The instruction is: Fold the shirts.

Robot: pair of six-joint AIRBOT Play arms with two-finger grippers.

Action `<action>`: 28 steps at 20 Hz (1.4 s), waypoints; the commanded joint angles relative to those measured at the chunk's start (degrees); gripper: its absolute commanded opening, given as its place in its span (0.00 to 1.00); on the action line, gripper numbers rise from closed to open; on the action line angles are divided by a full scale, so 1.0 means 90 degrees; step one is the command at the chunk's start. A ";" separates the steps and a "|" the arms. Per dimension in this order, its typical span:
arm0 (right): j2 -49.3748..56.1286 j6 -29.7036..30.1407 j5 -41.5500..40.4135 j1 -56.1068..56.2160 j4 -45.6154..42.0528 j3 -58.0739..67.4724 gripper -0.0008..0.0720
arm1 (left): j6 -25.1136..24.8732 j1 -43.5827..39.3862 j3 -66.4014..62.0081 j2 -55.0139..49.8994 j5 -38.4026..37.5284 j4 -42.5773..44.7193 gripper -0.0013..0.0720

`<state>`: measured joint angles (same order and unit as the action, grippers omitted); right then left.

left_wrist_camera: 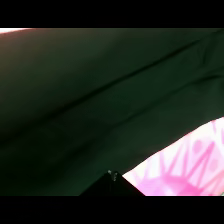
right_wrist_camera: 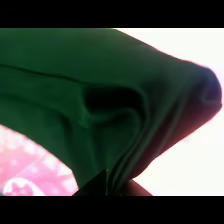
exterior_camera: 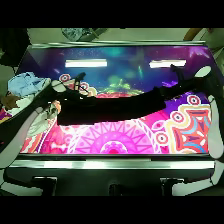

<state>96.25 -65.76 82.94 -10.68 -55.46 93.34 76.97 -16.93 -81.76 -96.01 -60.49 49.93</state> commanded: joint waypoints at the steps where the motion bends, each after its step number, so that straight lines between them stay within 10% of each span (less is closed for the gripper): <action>1: -0.1231 0.0034 0.0505 0.0158 0.0022 0.0005 0.06 | 0.0163 -0.0845 0.0041 -0.0641 0.0916 -0.1224 0.07; 7: -0.2892 -0.0279 0.0952 0.0342 -0.0083 0.0005 0.06 | 0.0160 -0.1656 0.0039 -0.1273 0.1695 -0.3458 0.07; 12: -0.3223 -0.0347 0.0639 0.0350 -0.0019 0.0005 0.06 | -0.1275 -0.2429 0.0041 -0.1693 0.1945 -0.6120 0.07; 23: -0.1690 -0.0272 -0.1462 0.2475 0.0991 0.0005 0.06 | -0.1035 0.1120 0.0646 0.1591 0.0376 -0.2166 0.06; 28: -0.0384 -0.0153 -0.2584 0.3893 0.1783 0.0010 0.06 | -0.0911 0.2960 0.1090 0.3296 -0.0121 -0.1843 0.06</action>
<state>86.67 -67.88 66.70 17.63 -43.00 93.38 67.99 1.04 -74.08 -74.76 -58.39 29.56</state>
